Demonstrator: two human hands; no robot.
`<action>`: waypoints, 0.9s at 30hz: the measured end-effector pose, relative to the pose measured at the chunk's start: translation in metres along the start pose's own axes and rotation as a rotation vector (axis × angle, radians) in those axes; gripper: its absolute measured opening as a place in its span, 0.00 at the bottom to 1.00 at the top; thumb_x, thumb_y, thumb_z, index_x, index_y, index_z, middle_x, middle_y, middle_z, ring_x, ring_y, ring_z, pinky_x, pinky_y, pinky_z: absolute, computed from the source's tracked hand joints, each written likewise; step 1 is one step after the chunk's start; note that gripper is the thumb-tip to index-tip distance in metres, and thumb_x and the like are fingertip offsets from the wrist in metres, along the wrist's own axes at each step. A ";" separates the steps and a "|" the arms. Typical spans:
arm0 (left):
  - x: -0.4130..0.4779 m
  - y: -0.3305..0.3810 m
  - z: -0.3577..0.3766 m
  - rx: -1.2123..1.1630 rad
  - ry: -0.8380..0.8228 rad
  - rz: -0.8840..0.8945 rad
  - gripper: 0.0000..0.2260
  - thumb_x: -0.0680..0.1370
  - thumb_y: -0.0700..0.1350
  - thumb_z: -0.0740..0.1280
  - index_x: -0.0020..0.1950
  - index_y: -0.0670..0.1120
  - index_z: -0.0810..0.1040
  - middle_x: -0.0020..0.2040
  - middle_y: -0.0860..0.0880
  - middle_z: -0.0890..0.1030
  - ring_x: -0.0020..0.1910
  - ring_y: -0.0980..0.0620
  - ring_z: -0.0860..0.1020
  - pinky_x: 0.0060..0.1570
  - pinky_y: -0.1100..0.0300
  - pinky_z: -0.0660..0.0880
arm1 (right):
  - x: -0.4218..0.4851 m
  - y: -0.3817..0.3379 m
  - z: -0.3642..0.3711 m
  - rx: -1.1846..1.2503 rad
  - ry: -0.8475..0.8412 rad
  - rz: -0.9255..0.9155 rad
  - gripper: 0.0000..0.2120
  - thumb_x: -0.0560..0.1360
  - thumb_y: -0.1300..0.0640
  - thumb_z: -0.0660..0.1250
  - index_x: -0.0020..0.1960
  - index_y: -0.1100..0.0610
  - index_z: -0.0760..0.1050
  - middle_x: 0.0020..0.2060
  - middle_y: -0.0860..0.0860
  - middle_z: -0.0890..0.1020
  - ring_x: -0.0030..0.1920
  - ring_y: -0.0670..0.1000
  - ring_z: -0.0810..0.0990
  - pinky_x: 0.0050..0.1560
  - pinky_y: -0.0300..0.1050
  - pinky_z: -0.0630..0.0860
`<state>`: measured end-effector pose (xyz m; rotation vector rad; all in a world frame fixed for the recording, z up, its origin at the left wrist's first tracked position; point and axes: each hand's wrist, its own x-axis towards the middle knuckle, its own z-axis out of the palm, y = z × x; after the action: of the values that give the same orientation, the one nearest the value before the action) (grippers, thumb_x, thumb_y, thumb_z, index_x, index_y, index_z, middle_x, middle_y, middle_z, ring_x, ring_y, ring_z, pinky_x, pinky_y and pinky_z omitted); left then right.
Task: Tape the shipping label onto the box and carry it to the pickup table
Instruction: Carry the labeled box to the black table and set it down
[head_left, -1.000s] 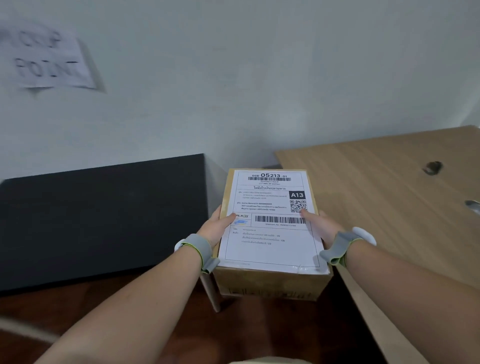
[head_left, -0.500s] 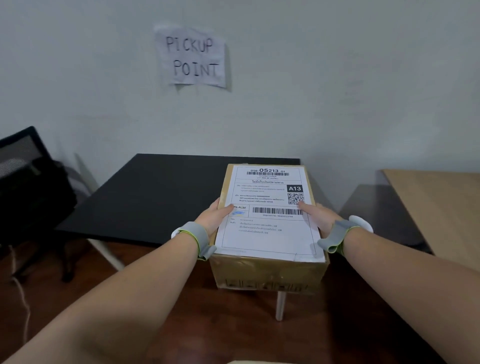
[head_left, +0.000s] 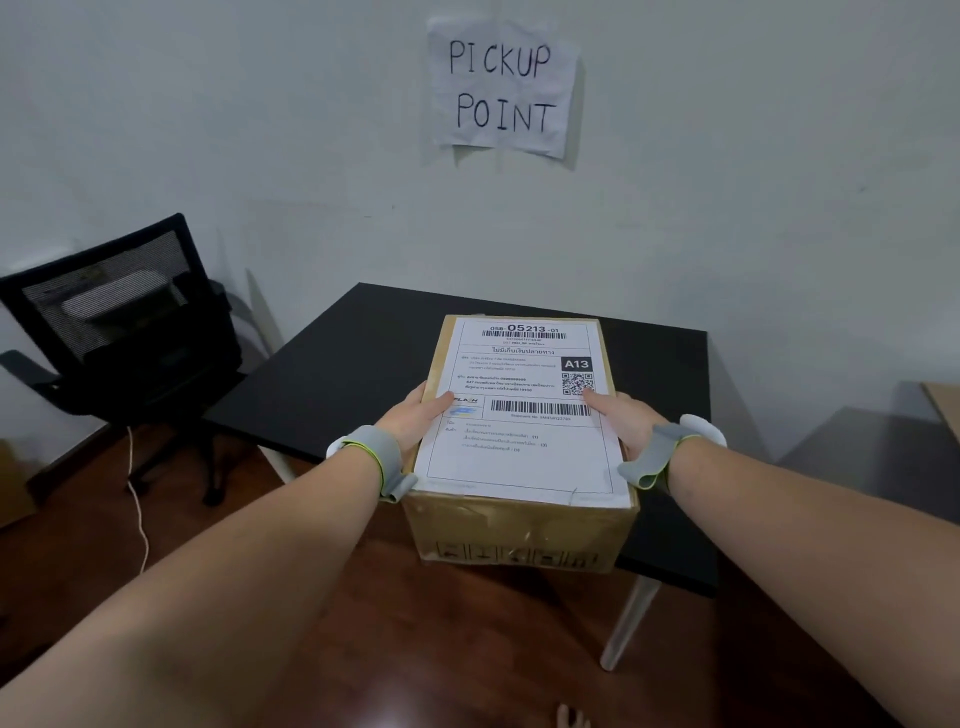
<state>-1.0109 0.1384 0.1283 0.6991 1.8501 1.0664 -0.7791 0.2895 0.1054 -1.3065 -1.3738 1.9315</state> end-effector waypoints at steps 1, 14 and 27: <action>0.001 -0.001 -0.002 0.008 0.001 -0.007 0.23 0.80 0.54 0.62 0.75 0.54 0.63 0.59 0.49 0.82 0.54 0.46 0.82 0.60 0.50 0.75 | 0.003 0.000 0.003 -0.016 -0.006 -0.001 0.19 0.78 0.52 0.64 0.65 0.60 0.66 0.52 0.52 0.80 0.45 0.53 0.81 0.42 0.48 0.77; 0.121 0.012 -0.023 0.183 0.049 -0.135 0.26 0.80 0.58 0.59 0.77 0.54 0.58 0.60 0.51 0.81 0.55 0.49 0.80 0.56 0.54 0.74 | 0.142 -0.031 0.020 -0.189 -0.079 0.053 0.26 0.72 0.45 0.67 0.66 0.56 0.70 0.55 0.53 0.84 0.53 0.57 0.83 0.62 0.57 0.75; 0.239 0.018 -0.035 0.244 0.238 -0.040 0.19 0.81 0.58 0.56 0.70 0.54 0.65 0.51 0.53 0.80 0.46 0.51 0.80 0.50 0.52 0.76 | 0.226 -0.040 0.065 -0.323 0.123 -0.006 0.23 0.79 0.47 0.58 0.71 0.53 0.62 0.60 0.52 0.79 0.52 0.55 0.77 0.51 0.45 0.69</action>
<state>-1.1527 0.3213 0.0567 0.6951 2.2158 0.9394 -0.9466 0.4484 0.0451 -1.5348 -1.6728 1.6408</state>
